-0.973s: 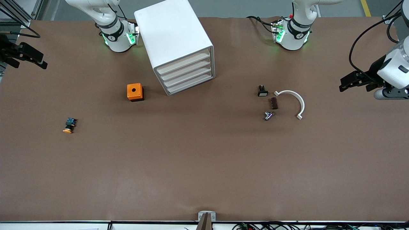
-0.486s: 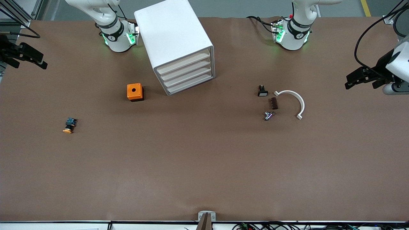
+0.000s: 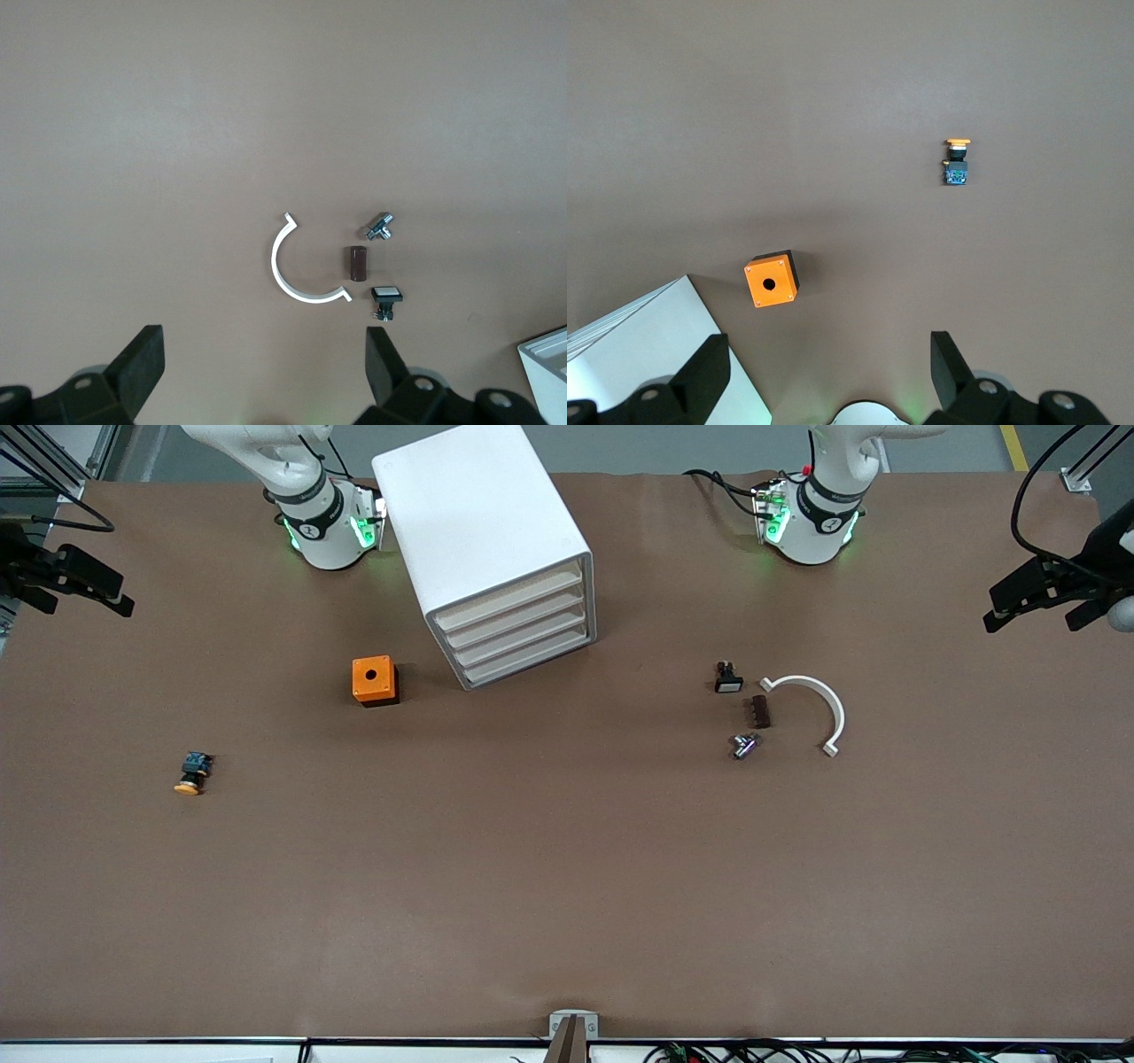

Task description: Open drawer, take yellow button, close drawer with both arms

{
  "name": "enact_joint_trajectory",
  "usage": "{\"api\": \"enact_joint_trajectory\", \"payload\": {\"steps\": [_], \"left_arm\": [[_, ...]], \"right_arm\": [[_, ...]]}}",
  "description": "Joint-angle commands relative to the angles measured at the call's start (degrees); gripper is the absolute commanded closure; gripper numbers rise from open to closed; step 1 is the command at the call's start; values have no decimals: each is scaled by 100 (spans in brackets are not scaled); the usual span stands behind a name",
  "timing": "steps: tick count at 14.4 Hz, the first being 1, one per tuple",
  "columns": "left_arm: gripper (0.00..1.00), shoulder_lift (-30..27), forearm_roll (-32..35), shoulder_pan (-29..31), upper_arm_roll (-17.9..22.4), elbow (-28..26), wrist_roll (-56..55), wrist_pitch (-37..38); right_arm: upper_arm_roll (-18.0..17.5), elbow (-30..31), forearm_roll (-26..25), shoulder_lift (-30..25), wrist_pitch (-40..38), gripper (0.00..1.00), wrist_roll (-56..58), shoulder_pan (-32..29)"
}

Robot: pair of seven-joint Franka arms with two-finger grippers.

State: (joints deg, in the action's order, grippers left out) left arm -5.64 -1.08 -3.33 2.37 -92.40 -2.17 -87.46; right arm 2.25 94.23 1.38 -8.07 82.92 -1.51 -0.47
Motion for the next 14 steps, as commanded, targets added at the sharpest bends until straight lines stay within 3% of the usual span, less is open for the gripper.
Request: {"api": "enact_joint_trajectory", "payload": {"steps": [1, 14], "left_arm": [[0, 2, 143, -54, 9, 29, 77, 80], [0, 72, 125, -80, 9, 29, 85, 98]], "right_arm": [[-5, 78, -24, -72, -22, 0, 10, 56], [4, 78, -50, -63, 14, 0, 10, 3]]}}
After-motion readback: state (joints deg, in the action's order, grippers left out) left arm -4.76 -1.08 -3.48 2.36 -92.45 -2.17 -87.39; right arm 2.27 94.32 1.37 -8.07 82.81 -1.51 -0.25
